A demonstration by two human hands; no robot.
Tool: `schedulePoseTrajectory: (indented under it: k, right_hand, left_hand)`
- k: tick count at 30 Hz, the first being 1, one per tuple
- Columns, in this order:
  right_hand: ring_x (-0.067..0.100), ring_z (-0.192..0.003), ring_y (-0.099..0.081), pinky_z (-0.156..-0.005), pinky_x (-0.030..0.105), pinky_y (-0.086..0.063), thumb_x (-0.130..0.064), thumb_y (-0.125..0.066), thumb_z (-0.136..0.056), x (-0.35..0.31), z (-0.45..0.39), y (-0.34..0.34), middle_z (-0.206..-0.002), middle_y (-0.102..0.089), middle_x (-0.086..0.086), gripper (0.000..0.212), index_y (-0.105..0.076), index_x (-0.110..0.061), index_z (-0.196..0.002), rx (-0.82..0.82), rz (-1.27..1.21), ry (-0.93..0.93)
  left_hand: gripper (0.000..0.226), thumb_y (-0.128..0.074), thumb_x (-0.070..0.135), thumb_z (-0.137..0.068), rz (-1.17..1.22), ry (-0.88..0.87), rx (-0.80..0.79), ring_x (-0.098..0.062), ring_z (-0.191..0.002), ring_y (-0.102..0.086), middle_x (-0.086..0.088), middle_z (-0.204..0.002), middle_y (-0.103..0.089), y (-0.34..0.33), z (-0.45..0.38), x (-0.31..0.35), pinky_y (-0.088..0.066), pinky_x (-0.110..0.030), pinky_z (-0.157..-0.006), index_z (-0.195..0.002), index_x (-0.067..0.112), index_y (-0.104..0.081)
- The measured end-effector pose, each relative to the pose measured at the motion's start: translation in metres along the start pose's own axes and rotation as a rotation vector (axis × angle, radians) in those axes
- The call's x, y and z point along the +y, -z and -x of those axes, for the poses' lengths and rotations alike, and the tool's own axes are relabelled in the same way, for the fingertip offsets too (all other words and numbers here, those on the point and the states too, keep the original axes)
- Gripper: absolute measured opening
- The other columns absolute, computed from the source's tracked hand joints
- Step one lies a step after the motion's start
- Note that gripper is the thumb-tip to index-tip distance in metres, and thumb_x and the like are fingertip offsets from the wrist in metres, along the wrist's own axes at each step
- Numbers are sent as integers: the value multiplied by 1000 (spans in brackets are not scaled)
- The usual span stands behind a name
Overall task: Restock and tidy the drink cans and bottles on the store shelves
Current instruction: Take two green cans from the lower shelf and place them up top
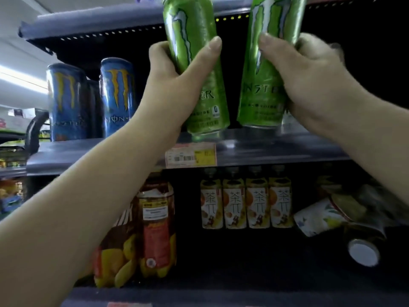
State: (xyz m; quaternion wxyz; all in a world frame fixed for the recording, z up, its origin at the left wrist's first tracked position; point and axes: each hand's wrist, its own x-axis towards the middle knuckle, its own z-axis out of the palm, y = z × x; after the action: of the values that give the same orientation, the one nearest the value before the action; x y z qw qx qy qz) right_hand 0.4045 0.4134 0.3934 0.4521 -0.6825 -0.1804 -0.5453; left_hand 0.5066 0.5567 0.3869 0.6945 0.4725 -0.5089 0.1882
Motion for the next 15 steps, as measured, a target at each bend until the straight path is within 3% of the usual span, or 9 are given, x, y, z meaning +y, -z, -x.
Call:
schedulePoseTrajectory:
  k: [5, 7, 9, 11, 15]
  right_hand:
    - [18, -103, -68, -84, 40, -59, -42, -67, -82, 3, 1, -1, -114, -68, 5, 49, -51, -14, -119, 16, 139, -9]
    - [15, -103, -68, -85, 39, -58, -41, -66, -84, 3, 2, 0, -114, -67, 2, 41, -50, -19, -114, 46, 187, 23]
    - [15, -104, -67, -86, 38, -58, -37, -66, -86, 4, 2, 1, -114, -66, 2, 35, -48, -20, -112, 46, 178, 10]
    - [17, -105, -67, -86, 39, -58, -35, -66, -86, 6, 1, 1, -115, -66, 4, 38, -48, -17, -114, 35, 184, -2]
    - [19, -108, -65, -90, 40, -56, -35, -68, -81, 6, -4, 0, -118, -63, 8, 49, -44, -13, -118, 62, 169, -12]
  left_hand:
    - [44, -58, 37, -93, -136, -141, -82, 6, -77, -66, 8, -95, -60, -11, -5, -3, -59, -23, -72, -120, 12, -34]
    - [41, -52, 32, -96, -135, -121, -122, -3, -83, -65, 4, -95, -58, -13, -10, -4, -60, -35, -78, -121, 12, -27]
    - [55, -51, 34, -94, -153, -48, -163, -13, -96, -65, 0, -102, -58, -16, -15, -3, -58, -42, -85, -132, 9, -19]
    - [69, -51, 36, -93, -184, -13, -190, -17, -104, -63, -2, -111, -59, -19, -18, -4, -56, -40, -90, -141, 7, -11]
    - [68, -53, 39, -93, -237, 0, -164, -21, -118, -55, -10, -135, -49, -26, -22, -8, -50, -40, -98, -142, 8, -19]
